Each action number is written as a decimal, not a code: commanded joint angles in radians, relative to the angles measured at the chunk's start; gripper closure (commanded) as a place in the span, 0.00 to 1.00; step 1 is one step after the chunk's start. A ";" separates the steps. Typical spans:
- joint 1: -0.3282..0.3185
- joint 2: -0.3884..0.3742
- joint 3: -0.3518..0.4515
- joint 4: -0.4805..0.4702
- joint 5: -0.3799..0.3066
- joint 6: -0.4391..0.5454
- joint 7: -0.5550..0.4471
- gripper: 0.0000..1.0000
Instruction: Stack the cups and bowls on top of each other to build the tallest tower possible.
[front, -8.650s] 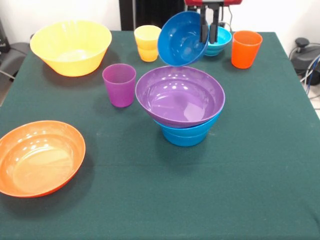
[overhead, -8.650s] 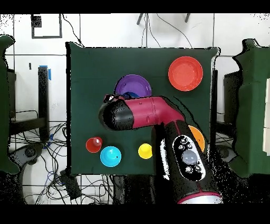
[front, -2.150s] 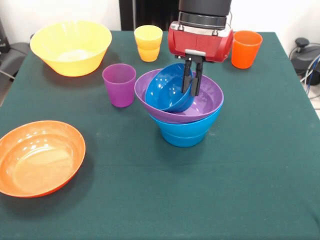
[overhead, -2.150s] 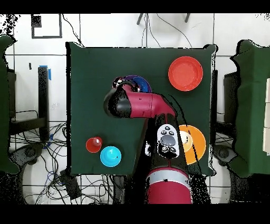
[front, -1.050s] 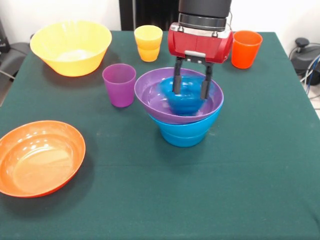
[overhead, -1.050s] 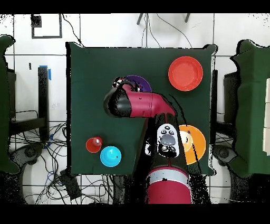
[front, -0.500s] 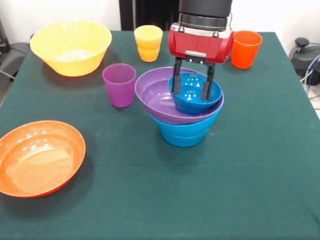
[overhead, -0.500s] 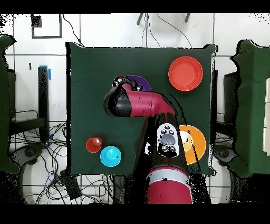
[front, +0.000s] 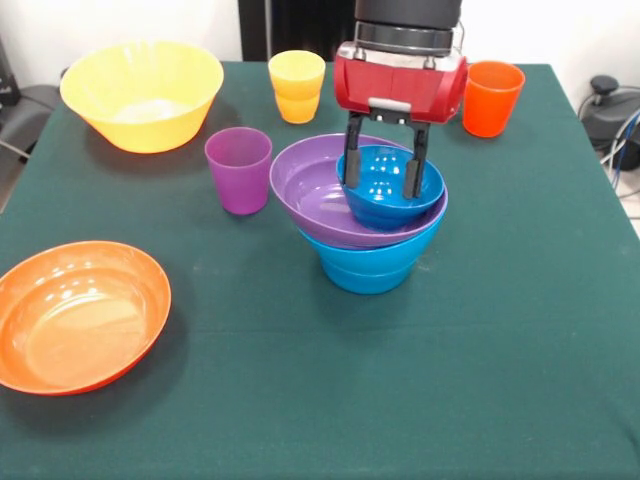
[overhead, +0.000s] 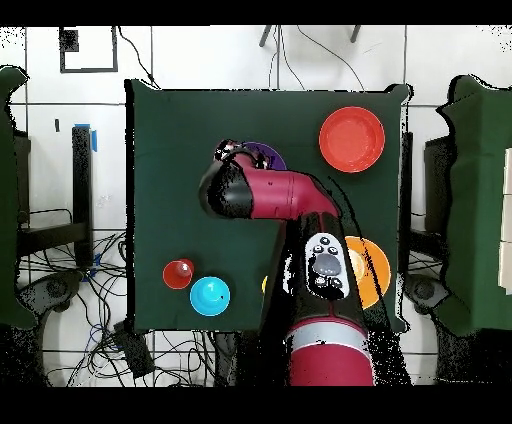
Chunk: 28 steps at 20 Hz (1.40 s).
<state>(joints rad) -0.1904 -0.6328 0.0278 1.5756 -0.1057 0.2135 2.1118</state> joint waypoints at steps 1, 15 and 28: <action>-0.066 -0.071 0.147 0.043 0.024 0.151 -0.013 0.00; -0.182 -0.162 0.234 0.035 0.002 0.360 -0.132 0.00; -0.375 0.002 0.385 -0.139 -0.153 0.393 -0.372 0.00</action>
<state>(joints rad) -0.5195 -0.7582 0.2662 1.5294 -0.1397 0.4699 2.1009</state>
